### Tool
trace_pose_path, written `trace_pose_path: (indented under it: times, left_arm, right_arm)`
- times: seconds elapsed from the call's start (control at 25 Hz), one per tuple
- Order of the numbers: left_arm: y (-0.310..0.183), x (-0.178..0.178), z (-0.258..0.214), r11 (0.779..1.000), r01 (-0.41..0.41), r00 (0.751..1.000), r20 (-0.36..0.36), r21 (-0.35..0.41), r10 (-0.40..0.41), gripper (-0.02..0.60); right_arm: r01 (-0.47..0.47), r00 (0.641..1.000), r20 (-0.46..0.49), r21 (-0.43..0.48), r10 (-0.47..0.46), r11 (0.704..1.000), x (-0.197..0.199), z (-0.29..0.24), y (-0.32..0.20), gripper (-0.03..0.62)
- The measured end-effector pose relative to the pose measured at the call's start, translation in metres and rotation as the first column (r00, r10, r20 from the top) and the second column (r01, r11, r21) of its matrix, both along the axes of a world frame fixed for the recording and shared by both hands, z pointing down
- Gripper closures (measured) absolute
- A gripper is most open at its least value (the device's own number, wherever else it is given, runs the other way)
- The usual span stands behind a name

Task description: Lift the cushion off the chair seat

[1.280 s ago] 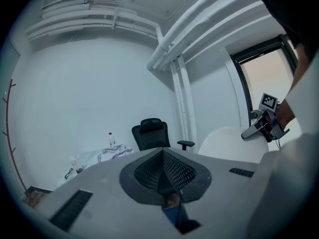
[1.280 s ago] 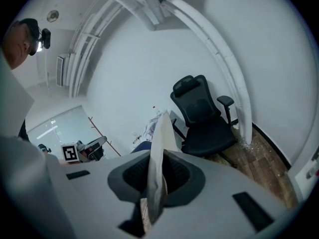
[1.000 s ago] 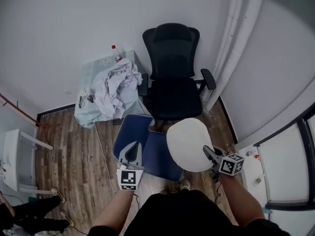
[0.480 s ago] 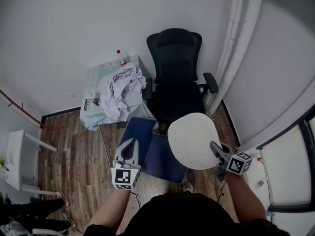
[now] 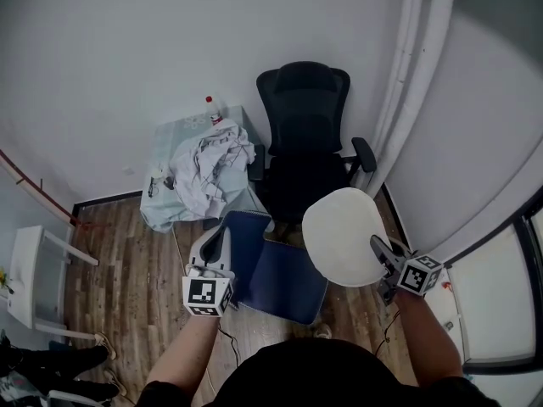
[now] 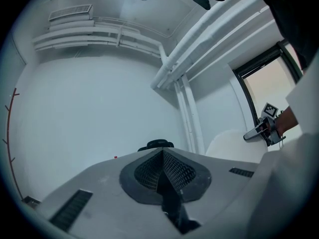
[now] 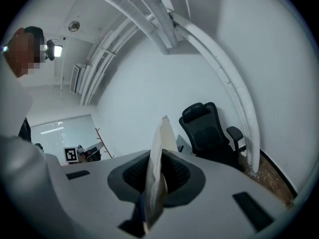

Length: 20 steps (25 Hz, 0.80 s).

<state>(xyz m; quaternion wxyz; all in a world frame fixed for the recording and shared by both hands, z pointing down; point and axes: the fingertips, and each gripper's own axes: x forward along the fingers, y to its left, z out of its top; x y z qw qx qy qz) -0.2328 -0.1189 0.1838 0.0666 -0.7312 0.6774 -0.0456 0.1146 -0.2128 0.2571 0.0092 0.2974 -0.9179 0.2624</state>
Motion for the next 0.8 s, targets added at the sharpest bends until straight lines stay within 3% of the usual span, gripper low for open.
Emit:
trace_pose_path:
  times: [0.28,0.8]
  left_arm:
    - [-0.011,-0.001,-0.019,1.000,-0.014,1.000,0.005,0.013,0.013,0.577]
    - [0.004,0.000,-0.019,1.000,0.006,1.000,-0.004,0.020,-0.006,0.577]
  right_arm:
    - [0.014,1.000,0.015,0.064,-0.015,0.998,-0.009,-0.029,-0.014,0.548]
    - [0.040,0.999,0.011,0.106,-0.041,0.994,-0.012,-0.039,-0.009,0.551]
